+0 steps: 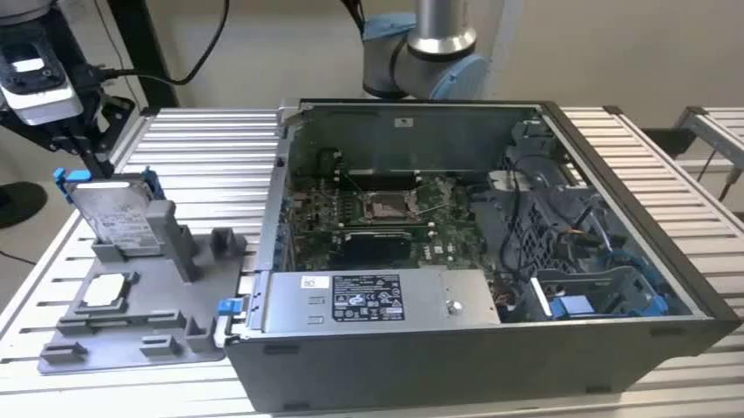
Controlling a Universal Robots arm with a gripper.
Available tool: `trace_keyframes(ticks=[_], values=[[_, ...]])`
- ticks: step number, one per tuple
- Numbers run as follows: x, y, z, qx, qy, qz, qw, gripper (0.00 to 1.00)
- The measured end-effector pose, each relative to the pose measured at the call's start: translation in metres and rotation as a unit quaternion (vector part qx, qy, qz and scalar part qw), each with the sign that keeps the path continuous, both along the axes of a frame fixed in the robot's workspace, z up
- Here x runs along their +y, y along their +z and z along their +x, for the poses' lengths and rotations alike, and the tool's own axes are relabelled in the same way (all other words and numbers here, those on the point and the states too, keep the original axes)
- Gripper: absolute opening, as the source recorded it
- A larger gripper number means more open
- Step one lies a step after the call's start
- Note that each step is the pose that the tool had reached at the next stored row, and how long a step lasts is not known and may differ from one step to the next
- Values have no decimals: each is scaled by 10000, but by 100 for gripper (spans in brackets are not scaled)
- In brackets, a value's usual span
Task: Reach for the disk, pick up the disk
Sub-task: 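Reach for the disk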
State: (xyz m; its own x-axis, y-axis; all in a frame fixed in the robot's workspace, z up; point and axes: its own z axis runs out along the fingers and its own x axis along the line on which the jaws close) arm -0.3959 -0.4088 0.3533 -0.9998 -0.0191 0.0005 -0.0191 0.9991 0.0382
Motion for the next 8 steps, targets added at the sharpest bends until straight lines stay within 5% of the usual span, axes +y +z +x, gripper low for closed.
trace_keyframes(ticks=[8], values=[[0,0,0,0,12,0,10000,0]])
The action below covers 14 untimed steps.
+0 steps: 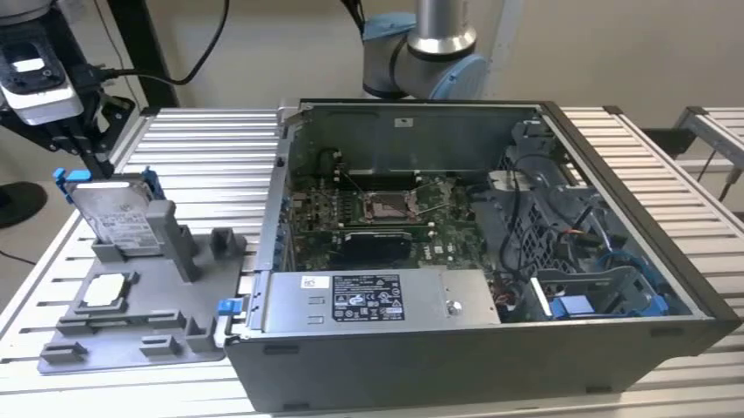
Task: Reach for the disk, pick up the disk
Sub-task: 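Reach for the disk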
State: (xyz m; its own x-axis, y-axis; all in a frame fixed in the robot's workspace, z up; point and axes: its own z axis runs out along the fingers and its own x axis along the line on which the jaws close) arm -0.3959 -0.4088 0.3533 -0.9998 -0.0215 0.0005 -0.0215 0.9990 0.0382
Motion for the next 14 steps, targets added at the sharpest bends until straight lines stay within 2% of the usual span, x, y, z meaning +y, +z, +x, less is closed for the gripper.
trace_keyframes(ticks=[6,14], values=[[28,0,-4,0,0,0,10000,0],[146,-1,-87,0,0,0,10000,0]])
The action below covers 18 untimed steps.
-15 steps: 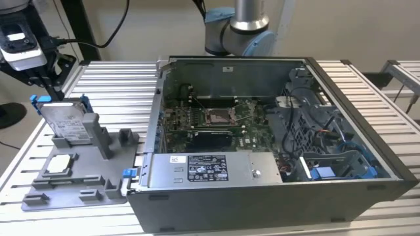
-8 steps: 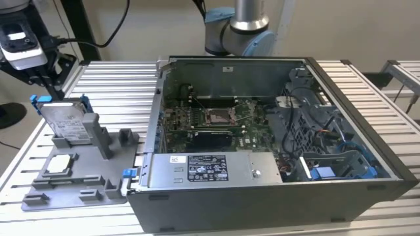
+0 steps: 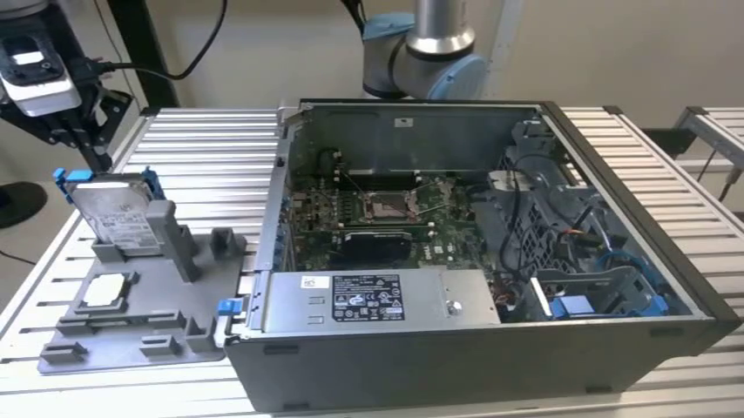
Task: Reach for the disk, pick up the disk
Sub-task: 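Reach for the disk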
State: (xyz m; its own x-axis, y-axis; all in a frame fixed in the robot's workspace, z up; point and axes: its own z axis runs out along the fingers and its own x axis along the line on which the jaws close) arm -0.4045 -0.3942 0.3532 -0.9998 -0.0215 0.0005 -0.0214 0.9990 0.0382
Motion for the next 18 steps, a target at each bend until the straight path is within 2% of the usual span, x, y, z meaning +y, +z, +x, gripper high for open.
trace_keyframes(ticks=[8,18], values=[[92,-7,-200,0,0,0,10000,0],[124,-13,-368,0,0,0,10000,0]])
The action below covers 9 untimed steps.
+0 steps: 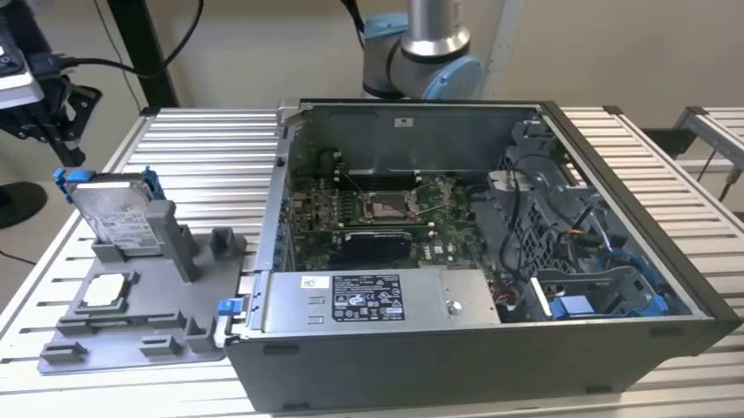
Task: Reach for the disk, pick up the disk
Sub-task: 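Reach for the disk, then pick up the disk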
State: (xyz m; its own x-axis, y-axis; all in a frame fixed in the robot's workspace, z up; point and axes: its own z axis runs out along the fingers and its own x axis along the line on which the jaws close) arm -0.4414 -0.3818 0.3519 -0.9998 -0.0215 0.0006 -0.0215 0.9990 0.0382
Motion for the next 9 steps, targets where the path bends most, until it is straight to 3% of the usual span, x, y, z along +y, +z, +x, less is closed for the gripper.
trace_keyframes(ticks=[9], values=[[0,0,-6,0,0,0,10000,0]])
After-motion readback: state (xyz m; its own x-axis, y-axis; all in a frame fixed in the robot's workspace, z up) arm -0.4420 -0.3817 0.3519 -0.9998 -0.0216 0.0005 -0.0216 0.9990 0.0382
